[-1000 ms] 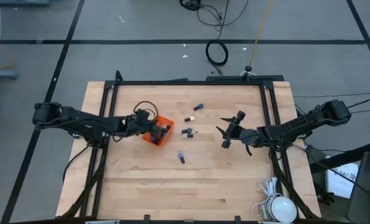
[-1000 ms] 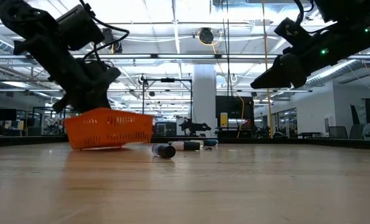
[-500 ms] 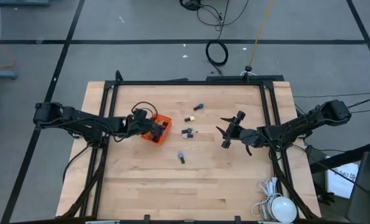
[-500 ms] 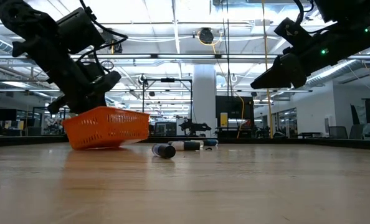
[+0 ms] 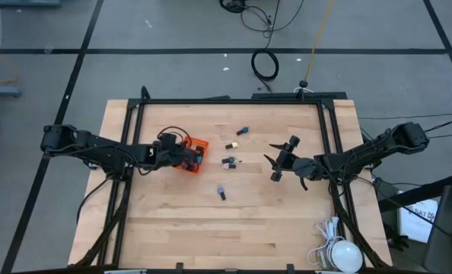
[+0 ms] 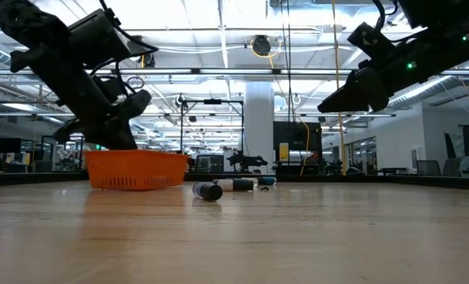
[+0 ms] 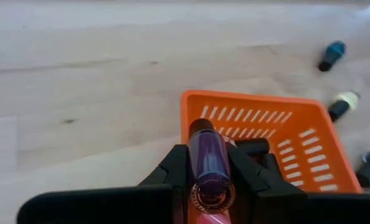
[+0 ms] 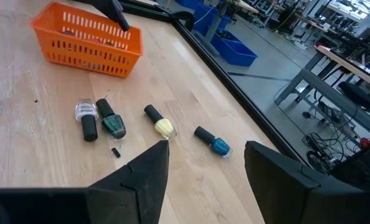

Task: Pick & Place Nail Polish
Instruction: Put the violet nail polish into the orange basket, then put the brown nail polish into the orange basket

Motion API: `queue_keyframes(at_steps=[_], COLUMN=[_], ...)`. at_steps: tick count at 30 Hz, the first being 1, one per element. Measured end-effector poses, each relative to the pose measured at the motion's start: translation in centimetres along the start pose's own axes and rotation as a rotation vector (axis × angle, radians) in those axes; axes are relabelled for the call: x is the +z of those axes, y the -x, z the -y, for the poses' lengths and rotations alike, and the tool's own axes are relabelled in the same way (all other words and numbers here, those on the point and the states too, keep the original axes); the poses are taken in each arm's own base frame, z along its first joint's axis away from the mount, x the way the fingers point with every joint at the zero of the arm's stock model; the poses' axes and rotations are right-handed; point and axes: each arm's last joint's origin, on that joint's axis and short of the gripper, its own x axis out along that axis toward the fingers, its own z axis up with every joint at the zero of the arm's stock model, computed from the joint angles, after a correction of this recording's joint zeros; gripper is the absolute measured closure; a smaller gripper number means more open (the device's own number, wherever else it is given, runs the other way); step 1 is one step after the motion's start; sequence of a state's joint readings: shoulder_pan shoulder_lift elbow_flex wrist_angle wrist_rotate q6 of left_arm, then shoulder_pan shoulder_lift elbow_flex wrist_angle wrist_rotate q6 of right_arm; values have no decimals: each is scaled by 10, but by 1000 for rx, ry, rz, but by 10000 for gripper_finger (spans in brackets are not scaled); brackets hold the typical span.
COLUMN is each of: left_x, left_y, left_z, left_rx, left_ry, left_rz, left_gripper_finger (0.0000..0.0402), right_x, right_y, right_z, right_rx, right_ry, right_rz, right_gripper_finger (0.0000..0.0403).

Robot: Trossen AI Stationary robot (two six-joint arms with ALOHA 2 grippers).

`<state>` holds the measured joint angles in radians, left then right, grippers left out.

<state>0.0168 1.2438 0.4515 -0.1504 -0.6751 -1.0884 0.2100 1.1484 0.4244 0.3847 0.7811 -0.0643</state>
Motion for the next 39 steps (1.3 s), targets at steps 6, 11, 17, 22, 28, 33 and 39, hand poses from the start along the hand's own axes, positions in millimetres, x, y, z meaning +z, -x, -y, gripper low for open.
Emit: queue_keyframes(at_steps=[6, 11, 17, 22, 28, 33, 39], left_x=[-1, 3, 8, 6, 5, 5, 6], left_y=[2, 7, 15, 16, 16, 16, 16], left_z=[0, 10, 26, 28, 28, 28, 30], left_rx=[15, -24, -103, -147, -155, -155, -169], left_ry=[6, -28, -101, -164, -168, -167, -157], left_rz=[22, 23, -6, -66, -79, -77, -68], left_gripper_finger=[352, 352, 352, 301, 213, 167, 142], right_x=[0, 0, 0, 0, 0, 0, 3], right_y=[0, 0, 0, 0, 0, 0, -3], right_z=[0, 0, 0, 0, 0, -1, -3], right_rx=[0, 1, 1, 1, 1, 45, 248], right_ry=[0, 0, 0, 0, 0, -37, -133], right_rz=[0, 0, 0, 0, 0, 3, 18], right_gripper_finger=[206, 206, 206, 206, 206, 206, 206])
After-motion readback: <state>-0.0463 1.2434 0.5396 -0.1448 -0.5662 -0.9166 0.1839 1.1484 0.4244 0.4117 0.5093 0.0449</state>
